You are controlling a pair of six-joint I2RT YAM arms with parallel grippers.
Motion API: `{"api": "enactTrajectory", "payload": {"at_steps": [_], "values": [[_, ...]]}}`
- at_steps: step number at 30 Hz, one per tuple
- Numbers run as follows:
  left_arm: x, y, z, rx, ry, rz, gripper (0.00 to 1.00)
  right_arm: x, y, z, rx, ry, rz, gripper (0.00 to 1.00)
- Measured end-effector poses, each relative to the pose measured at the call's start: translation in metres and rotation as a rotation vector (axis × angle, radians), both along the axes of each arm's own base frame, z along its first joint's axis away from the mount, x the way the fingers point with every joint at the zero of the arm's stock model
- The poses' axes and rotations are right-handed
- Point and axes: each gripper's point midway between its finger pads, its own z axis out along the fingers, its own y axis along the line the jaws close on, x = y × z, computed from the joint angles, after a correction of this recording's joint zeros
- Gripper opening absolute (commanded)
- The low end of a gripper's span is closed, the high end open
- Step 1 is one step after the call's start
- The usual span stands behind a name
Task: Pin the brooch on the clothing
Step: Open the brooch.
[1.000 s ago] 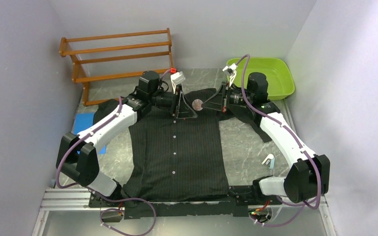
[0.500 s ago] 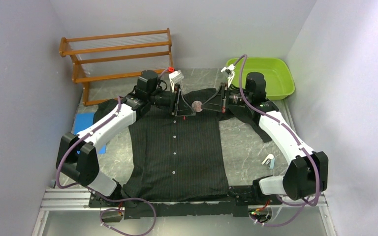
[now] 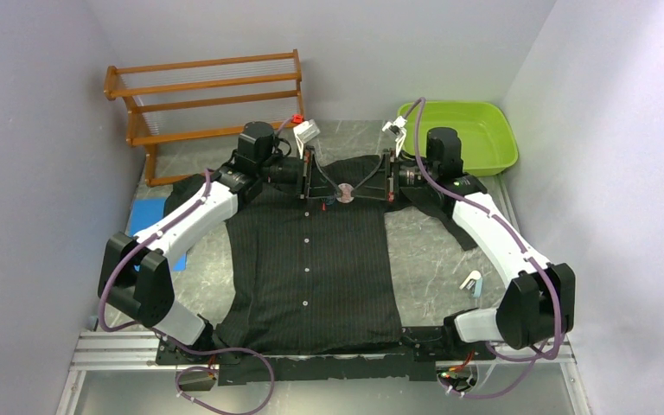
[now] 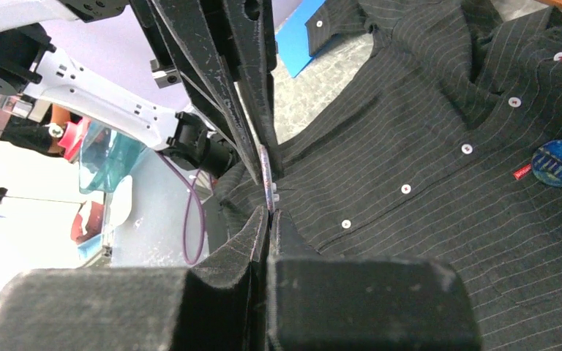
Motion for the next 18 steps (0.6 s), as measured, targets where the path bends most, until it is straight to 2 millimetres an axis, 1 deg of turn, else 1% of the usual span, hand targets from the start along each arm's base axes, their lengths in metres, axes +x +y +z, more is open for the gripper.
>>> {"api": "enactTrajectory", "payload": {"at_steps": [1, 2, 4, 6, 8, 10, 13, 15, 18], "values": [[-0.001, 0.000, 0.000, -0.002, 0.000, -0.005, 0.03, 0.000, 0.000, -0.001, -0.004, -0.002, -0.001, 0.00], [-0.001, 0.000, 0.001, -0.004, 0.001, -0.008, 0.03, 0.001, 0.000, -0.001, -0.006, -0.004, -0.002, 0.06], [-0.001, 0.000, 0.002, -0.006, -0.001, -0.009, 0.03, 0.001, 0.000, -0.001, -0.006, -0.002, -0.003, 0.39], [-0.001, 0.000, 0.002, -0.008, -0.006, -0.008, 0.03, 0.002, 0.000, -0.001, -0.004, 0.008, -0.013, 0.59], [0.001, 0.000, 0.003, -0.010, -0.011, -0.003, 0.03, 0.005, 0.000, 0.001, 0.004, 0.000, -0.040, 0.74], [0.003, -0.001, 0.005, -0.016, -0.018, 0.007, 0.03, 0.005, -0.001, 0.004, 0.024, -0.014, -0.084, 0.79], [0.008, 0.000, 0.004, -0.021, -0.024, 0.045, 0.03, 0.005, -0.005, 0.009, 0.075, -0.028, -0.176, 0.79], [0.012, 0.005, 0.001, -0.018, -0.022, 0.092, 0.03, 0.005, -0.008, 0.013, 0.130, -0.030, -0.240, 0.73], [0.013, 0.014, -0.002, -0.011, -0.027, 0.167, 0.02, 0.009, -0.007, 0.018, 0.214, -0.017, -0.294, 0.55]]}}
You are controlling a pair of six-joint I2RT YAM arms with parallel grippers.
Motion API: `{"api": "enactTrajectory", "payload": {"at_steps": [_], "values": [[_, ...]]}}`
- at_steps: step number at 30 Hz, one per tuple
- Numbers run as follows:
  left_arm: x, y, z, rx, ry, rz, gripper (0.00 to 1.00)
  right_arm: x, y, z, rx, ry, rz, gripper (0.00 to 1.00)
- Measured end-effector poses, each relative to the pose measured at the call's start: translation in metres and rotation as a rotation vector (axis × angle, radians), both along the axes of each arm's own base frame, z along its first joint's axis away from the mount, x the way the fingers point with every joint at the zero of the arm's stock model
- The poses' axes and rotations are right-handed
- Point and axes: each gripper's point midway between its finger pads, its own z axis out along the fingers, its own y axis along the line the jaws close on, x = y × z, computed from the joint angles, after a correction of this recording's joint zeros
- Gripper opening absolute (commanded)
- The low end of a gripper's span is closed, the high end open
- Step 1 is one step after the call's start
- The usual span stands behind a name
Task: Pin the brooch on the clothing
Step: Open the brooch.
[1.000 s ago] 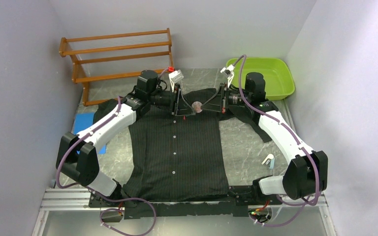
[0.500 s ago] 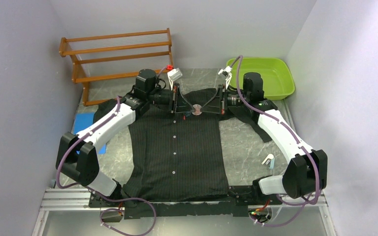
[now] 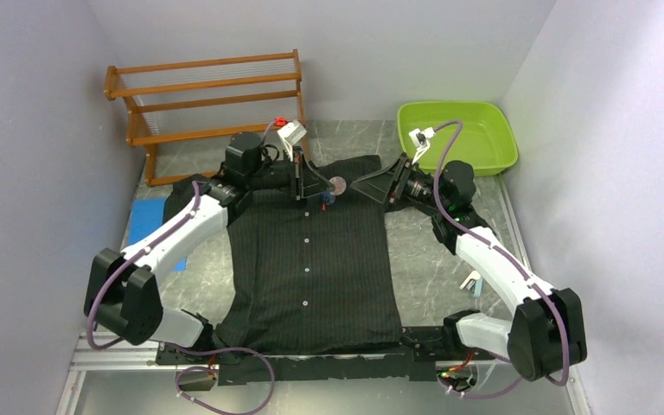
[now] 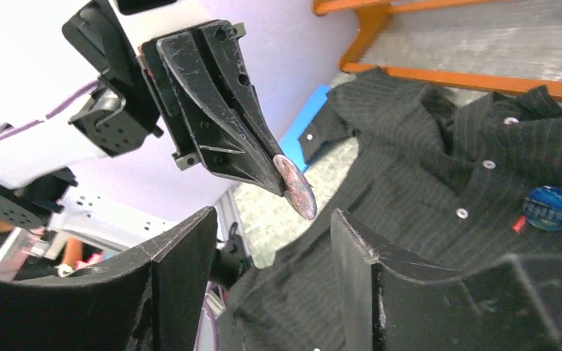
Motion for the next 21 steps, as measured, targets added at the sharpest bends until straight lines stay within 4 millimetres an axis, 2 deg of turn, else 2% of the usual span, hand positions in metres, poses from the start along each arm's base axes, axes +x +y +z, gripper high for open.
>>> {"api": "enactTrajectory", "payload": {"at_steps": [7, 10, 20, 21], "values": [[0.006, 0.012, 0.026, -0.040, -0.087, 0.105, 0.03, 0.008, 0.024, 0.004, 0.101, 0.037, 0.017, 0.44], [0.007, 0.011, 0.027, -0.042, -0.087, 0.107, 0.03, 0.010, 0.034, 0.000, 0.116, 0.058, 0.039, 0.42], [0.007, 0.011, 0.028, -0.047, -0.093, 0.109, 0.03, 0.016, 0.040, -0.003, 0.134, 0.073, 0.047, 0.12], [0.008, 0.012, 0.029, -0.048, -0.094, 0.109, 0.03, 0.017, 0.040, -0.003, 0.136, 0.072, 0.048, 0.12]]}}
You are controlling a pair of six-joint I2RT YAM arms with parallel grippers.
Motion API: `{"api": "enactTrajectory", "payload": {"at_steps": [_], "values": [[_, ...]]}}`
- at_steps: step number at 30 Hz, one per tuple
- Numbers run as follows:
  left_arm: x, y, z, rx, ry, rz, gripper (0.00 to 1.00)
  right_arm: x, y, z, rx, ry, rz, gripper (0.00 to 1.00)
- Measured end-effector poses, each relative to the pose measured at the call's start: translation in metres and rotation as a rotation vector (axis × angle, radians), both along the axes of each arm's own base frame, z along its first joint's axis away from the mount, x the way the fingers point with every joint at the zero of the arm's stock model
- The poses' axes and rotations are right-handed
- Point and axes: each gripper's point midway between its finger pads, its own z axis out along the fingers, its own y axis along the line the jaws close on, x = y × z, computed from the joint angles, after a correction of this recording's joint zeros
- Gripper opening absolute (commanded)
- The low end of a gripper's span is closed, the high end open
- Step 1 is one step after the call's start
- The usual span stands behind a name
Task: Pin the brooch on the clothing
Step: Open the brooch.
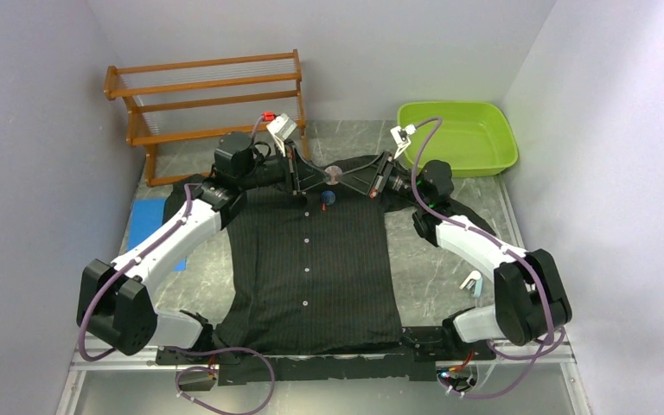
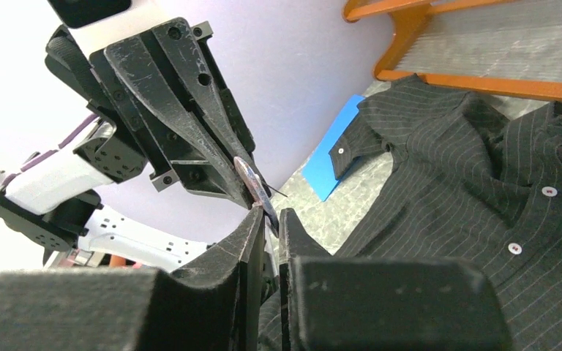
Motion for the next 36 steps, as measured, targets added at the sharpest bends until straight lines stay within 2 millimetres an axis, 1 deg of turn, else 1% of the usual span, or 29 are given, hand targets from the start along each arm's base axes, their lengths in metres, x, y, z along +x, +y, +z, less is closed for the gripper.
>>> {"api": "enactTrajectory", "payload": {"at_steps": [3, 4, 6, 9, 10, 11, 12, 13, 15, 18, 20, 21, 22, 24, 27, 29, 30, 32, 33, 36], "values": [[0.001, 0.001, 0.000, -0.002, 0.001, 0.003, 0.03, 0.001, 0.001, 0.000, 0.012, -0.005, 0.008, 0.12], [0.001, 0.002, 0.001, -0.002, 0.000, 0.003, 0.03, 0.002, 0.001, 0.000, 0.015, -0.009, 0.013, 0.09], [0.002, 0.002, 0.002, -0.003, -0.003, 0.005, 0.03, 0.002, 0.003, 0.001, 0.027, -0.020, 0.027, 0.00], [0.004, 0.004, 0.002, -0.004, -0.001, 0.011, 0.03, 0.002, 0.004, 0.002, 0.041, -0.036, 0.050, 0.00], [0.004, 0.004, 0.002, -0.004, 0.001, 0.011, 0.07, 0.002, 0.004, 0.002, 0.044, -0.040, 0.056, 0.00], [0.004, 0.004, 0.002, -0.004, 0.001, 0.011, 0.17, 0.001, 0.004, 0.002, 0.045, -0.043, 0.060, 0.00], [0.004, 0.004, 0.002, -0.004, 0.000, 0.010, 0.32, 0.001, 0.004, 0.003, 0.045, -0.049, 0.063, 0.00], [0.004, 0.004, 0.003, -0.004, -0.002, 0.011, 0.45, 0.000, 0.004, 0.003, 0.046, -0.050, 0.065, 0.00], [0.005, 0.004, 0.002, 0.002, 0.005, 0.010, 0.57, -0.003, 0.005, 0.006, 0.040, -0.064, 0.078, 0.00], [0.004, 0.002, -0.004, 0.016, 0.021, 0.009, 0.67, -0.004, 0.006, 0.008, 0.000, -0.072, 0.070, 0.00], [0.005, 0.002, -0.007, 0.029, 0.028, 0.024, 0.70, -0.001, 0.002, 0.009, -0.058, -0.065, 0.031, 0.00], [0.007, 0.003, -0.009, 0.037, 0.031, 0.037, 0.82, 0.002, -0.001, 0.010, -0.095, -0.058, -0.002, 0.00], [0.009, 0.004, -0.012, 0.047, 0.035, 0.054, 0.85, 0.005, -0.004, 0.012, -0.129, -0.054, -0.036, 0.00], [0.015, 0.009, -0.018, 0.075, 0.037, 0.098, 0.89, 0.012, -0.014, 0.014, -0.207, -0.042, -0.111, 0.00], [0.022, 0.017, -0.023, 0.109, 0.039, 0.164, 0.90, 0.018, -0.032, 0.010, -0.327, -0.010, -0.207, 0.00], [0.024, 0.022, -0.021, 0.124, 0.021, 0.198, 0.89, 0.019, -0.045, -0.005, -0.421, 0.044, -0.250, 0.00], [0.025, 0.025, -0.019, 0.128, 0.006, 0.212, 0.89, 0.018, -0.051, -0.016, -0.465, 0.080, -0.261, 0.00], [0.026, 0.028, -0.015, 0.135, -0.014, 0.230, 0.88, 0.012, -0.060, -0.044, -0.551, 0.172, -0.253, 0.00], [0.026, 0.030, -0.013, 0.139, -0.022, 0.237, 0.88, 0.006, -0.064, -0.065, -0.599, 0.243, -0.227, 0.00], [0.028, 0.032, -0.011, 0.152, -0.034, 0.248, 0.88, -0.010, -0.066, -0.110, -0.667, 0.407, -0.136, 0.00]]}}
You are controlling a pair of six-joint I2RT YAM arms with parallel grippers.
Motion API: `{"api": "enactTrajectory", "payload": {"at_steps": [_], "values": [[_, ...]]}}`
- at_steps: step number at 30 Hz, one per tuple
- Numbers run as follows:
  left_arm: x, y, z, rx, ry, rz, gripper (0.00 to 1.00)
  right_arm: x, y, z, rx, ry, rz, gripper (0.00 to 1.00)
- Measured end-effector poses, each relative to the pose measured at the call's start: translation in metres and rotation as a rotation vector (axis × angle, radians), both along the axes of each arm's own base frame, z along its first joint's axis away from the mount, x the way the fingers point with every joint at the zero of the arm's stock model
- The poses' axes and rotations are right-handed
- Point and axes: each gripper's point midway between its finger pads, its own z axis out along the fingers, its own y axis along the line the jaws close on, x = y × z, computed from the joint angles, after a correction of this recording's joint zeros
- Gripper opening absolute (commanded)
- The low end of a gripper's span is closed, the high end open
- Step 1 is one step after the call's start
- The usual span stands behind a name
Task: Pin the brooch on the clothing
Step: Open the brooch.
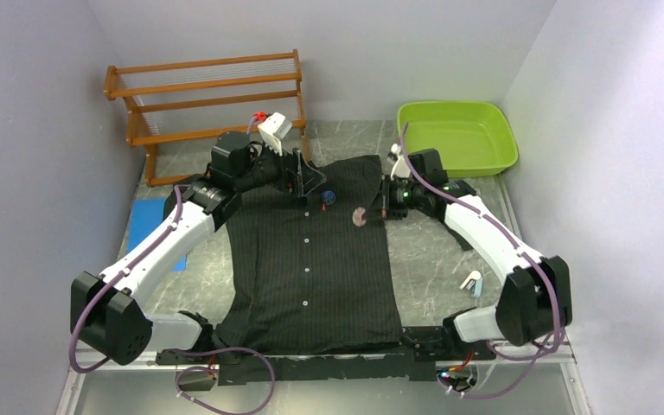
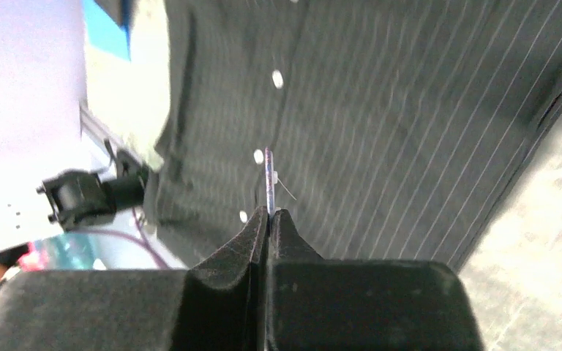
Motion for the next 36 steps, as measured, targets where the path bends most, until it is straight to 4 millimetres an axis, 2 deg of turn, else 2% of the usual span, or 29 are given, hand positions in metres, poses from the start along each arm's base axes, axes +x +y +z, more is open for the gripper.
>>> {"api": "enactTrajectory", "payload": {"at_steps": [3, 6, 16, 23, 36], "values": [[0.000, 0.001, -0.002, 0.010, 0.000, 0.000, 0.88, -0.024, 0.000, -0.037, -0.004, 0.174, 0.049, 0.00], [0.000, 0.001, -0.004, 0.020, -0.005, -0.003, 0.87, -0.045, 0.004, -0.053, 0.028, 0.302, 0.101, 0.00], [-0.005, -0.002, -0.007, 0.059, -0.009, -0.015, 0.85, -0.060, 0.015, -0.045, 0.140, 0.405, 0.160, 0.00], [-0.007, -0.006, -0.009, 0.073, -0.019, -0.023, 0.85, -0.086, 0.011, -0.047, 0.259, 0.567, 0.176, 0.00], [-0.011, -0.008, -0.011, 0.101, -0.024, -0.033, 0.85, -0.105, 0.016, -0.020, 0.443, 0.660, 0.274, 0.00]]}}
